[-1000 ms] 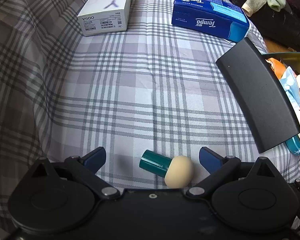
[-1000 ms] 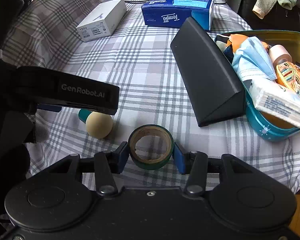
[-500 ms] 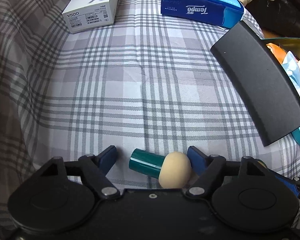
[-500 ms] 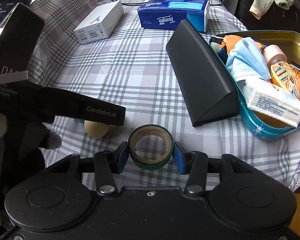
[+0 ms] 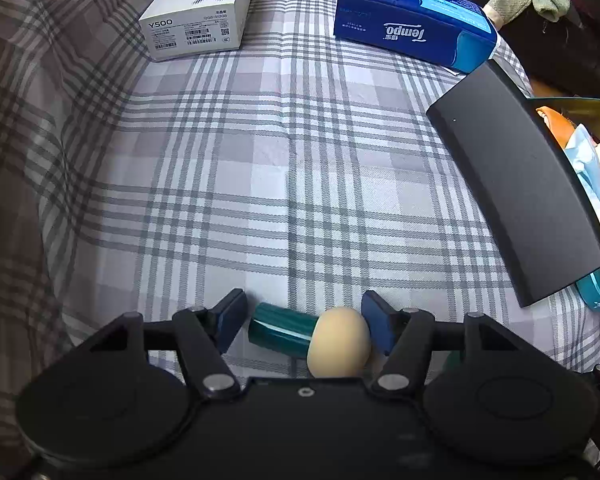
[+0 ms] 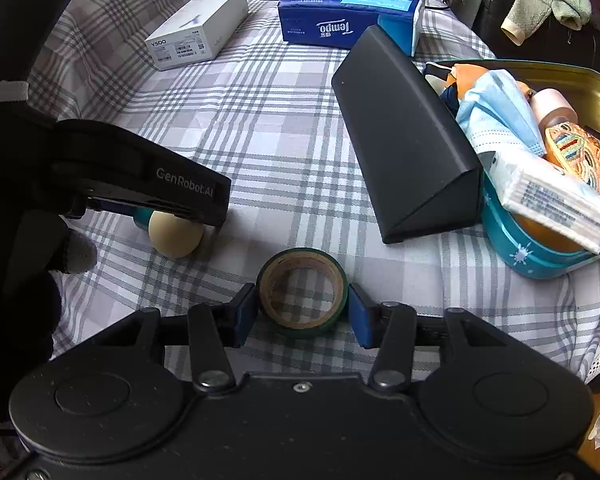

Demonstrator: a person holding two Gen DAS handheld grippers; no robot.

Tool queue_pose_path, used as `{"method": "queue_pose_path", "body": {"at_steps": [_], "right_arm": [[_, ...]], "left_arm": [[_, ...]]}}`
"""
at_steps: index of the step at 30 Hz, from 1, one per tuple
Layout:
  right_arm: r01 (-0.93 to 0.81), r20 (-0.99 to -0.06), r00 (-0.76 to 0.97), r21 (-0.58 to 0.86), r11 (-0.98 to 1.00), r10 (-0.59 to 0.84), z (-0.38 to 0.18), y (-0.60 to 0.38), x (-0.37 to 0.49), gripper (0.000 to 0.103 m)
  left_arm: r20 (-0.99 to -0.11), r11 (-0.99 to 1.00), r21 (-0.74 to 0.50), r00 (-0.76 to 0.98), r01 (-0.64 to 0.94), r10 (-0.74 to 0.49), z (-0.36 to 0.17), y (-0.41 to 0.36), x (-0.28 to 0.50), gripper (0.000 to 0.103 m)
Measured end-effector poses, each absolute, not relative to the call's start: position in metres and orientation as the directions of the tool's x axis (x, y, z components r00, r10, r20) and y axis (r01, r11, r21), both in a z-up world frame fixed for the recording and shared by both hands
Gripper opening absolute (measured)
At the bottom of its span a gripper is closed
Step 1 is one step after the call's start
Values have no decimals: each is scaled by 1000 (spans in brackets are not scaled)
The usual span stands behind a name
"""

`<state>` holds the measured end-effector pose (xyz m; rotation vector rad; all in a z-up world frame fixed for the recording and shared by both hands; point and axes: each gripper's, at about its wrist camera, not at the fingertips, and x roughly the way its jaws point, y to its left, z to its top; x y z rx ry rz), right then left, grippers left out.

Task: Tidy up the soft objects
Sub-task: 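Grasp the teal-handled sponge stick with the left tool, then carry the sponge stick into the tin with the left tool while the right tool drops the tape roll in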

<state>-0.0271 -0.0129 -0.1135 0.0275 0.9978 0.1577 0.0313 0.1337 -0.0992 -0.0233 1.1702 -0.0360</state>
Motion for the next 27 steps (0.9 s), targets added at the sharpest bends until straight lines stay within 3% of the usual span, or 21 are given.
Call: {"method": "queue_pose_path", "body": {"at_steps": [3,12,17,20,22,24,27], "right_arm": [[-120,-833,535,93,988,143,-114,-12,-28,49],[-121,-830,539,88,989,140,-114,-12,-27,49],[-121,-831,538,91,988,143,-114,-13,-27,49],[-120,-831,538,94,988,144,-113,-13,-27,49],[-117,-831,537,98,988,146,-113,-13,-27,49],[-112,-831,537,103,988,147,-113,-14,-27,49],[-109,-827,541,111,988,152,-111,-15,-27,49]], "left_arm": [[-919,999,-44,392,3,-42,-97,136,31,55],[-922,994,-88,383,-65,-57,-95,150,30,55],[-925,998,-48,378,-34,-32,-98,143,30,71],[-927,999,-28,374,-16,-19,-99,140,29,71],[-927,999,-30,375,-14,-22,-100,140,28,69],[-925,999,-36,379,-11,-29,-99,140,27,57],[-922,999,-44,385,-12,-36,-97,140,27,56]]}}
